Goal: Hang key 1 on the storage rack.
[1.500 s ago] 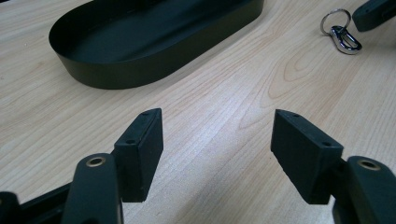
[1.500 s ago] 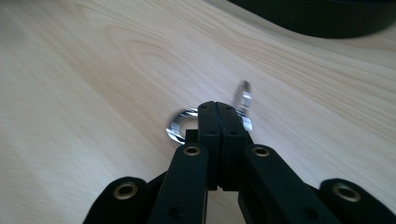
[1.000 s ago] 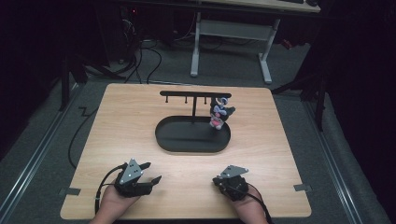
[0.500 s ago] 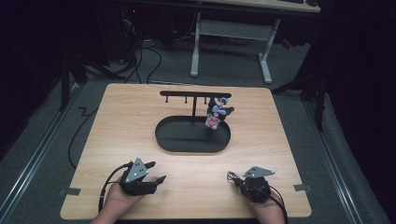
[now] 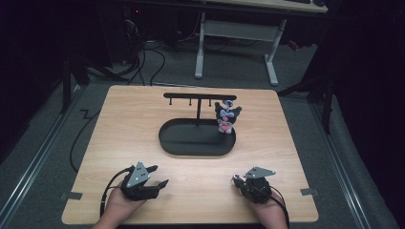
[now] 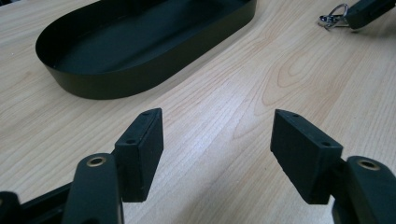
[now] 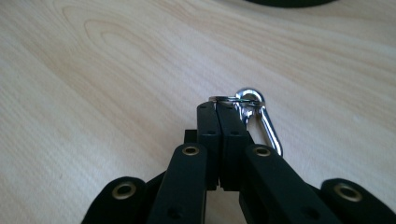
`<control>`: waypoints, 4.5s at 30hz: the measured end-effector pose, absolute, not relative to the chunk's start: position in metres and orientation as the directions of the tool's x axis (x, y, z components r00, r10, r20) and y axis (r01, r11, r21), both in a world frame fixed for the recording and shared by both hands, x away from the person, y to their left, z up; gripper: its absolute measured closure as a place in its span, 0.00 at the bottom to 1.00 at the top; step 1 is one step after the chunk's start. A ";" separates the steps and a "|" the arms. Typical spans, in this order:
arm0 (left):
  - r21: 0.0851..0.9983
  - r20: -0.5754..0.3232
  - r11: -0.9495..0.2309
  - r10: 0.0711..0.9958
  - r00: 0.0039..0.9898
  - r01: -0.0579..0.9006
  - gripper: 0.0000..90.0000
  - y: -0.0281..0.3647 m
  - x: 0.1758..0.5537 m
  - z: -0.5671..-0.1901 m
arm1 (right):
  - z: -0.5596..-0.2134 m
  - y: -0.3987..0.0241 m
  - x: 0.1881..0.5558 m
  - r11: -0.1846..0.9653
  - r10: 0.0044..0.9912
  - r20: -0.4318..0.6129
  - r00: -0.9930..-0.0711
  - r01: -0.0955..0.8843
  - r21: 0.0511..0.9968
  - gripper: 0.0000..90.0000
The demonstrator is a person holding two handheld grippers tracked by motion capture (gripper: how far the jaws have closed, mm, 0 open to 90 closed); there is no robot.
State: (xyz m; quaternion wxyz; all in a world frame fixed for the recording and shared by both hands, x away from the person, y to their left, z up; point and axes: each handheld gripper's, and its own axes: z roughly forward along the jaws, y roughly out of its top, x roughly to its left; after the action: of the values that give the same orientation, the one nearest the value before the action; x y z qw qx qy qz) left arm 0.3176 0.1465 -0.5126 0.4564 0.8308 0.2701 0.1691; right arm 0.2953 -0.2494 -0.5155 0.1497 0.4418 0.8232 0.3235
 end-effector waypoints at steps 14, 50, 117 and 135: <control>0.852 0.031 -0.424 0.626 0.779 0.308 0.39 0.157 0.313 -0.512 | -0.514 -0.247 0.307 0.390 0.818 0.058 -0.572 0.627 0.674 0.99; 0.853 0.036 -0.435 0.600 0.799 0.289 0.39 0.148 0.319 -0.512 | -0.479 -0.227 0.327 0.513 0.787 -0.082 -0.611 0.576 0.636 0.82; 0.845 0.035 -0.445 0.601 0.798 0.298 0.40 0.145 0.319 -0.515 | -0.467 -0.269 0.353 0.581 0.762 0.044 -0.646 0.713 0.393 0.87; 0.847 0.035 -0.441 0.604 0.796 0.297 0.40 0.147 0.320 -0.514 | -0.457 -0.252 0.365 0.659 0.718 0.023 -0.696 0.690 0.300 0.99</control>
State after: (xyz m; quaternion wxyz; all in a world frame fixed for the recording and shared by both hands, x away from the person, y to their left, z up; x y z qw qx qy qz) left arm 0.3196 0.1468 -0.5139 0.4543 0.8317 0.2707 0.1690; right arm 0.3649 -0.2516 -0.4575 0.0486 0.3869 0.9095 0.1440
